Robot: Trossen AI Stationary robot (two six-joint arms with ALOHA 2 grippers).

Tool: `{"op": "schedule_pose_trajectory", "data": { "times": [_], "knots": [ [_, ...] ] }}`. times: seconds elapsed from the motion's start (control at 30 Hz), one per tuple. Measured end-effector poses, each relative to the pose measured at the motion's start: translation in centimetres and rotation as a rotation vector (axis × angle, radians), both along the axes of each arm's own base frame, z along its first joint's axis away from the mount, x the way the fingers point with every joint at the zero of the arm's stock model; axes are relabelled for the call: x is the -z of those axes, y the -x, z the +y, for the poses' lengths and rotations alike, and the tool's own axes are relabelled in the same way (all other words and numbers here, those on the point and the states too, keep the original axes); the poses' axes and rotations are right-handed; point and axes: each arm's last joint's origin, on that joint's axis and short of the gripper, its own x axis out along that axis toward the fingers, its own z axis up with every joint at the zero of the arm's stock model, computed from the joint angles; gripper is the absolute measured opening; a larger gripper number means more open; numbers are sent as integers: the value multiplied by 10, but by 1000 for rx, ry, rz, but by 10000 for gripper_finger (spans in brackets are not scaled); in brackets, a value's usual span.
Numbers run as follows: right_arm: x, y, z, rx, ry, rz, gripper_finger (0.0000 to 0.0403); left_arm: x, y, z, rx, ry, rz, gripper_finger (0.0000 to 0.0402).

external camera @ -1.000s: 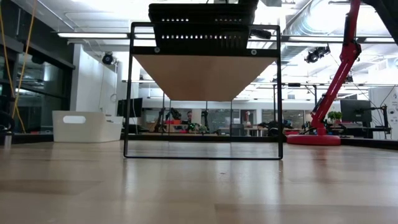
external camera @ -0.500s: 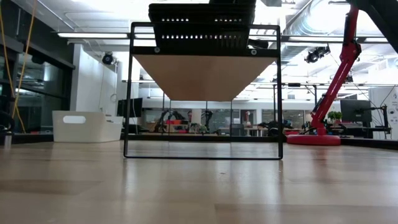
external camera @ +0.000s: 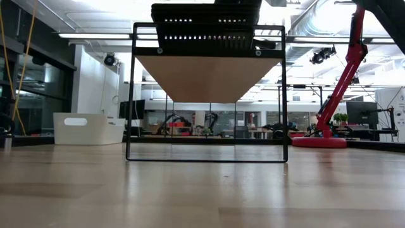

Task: Stack baskets on shelf by color
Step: Put the bottom right white bin on the shelf

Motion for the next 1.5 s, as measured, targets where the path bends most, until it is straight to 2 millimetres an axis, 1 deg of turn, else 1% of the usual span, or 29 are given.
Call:
{"op": "schedule_pose_trajectory", "data": {
  "times": [0.23, 0.33, 0.43, 0.53, 0.63, 0.77, 0.9, 1.1, 1.13, 1.27, 1.4, 1.5],
  "knots": [
    [0, 0, 0, -1, -3, -6, 117, 0, 0, 0, 0, 0, 3, 154],
    [-1, -1, 0, -4, -4, -20, 147, 0, 0, 0, 0, -1, 4, 154],
    [-2, 0, 0, -32, -12, -23, 164, 1, 0, 0, 0, -1, 11, 154],
    [-2, 0, -1, -32, -20, -24, 166, 1, 0, 0, 0, -2, 13, 154],
    [-2, 0, 0, -33, -21, -23, 160, 1, 0, 0, -4, -1, 14, 154],
    [-1, 3, 1, -33, -34, 3, 133, 1, 0, 0, -18, 1, 14, 154],
    [0, 5, 2, -47, -42, 30, 90, 1, 0, 1, -24, 2, 14, 154],
    [1, 5, 3, -67, -68, 30, 13, 1, 0, 1, -25, 2, 14, 154],
    [1, 5, 4, -76, -77, 29, 7, 1, 0, 1, -25, 2, 14, 154],
    [1, 6, 5, -95, -113, 23, 10, 1, 0, 1, -24, 2, 14, 154],
    [1, 6, 6, -105, -149, 9, 2, 1, 0, 1, -24, 2, 14, 154],
    [1, 4, 7, -115, -174, -13, 4, 1, 0, 1, -25, 2, 14, 154]
  ]
}}
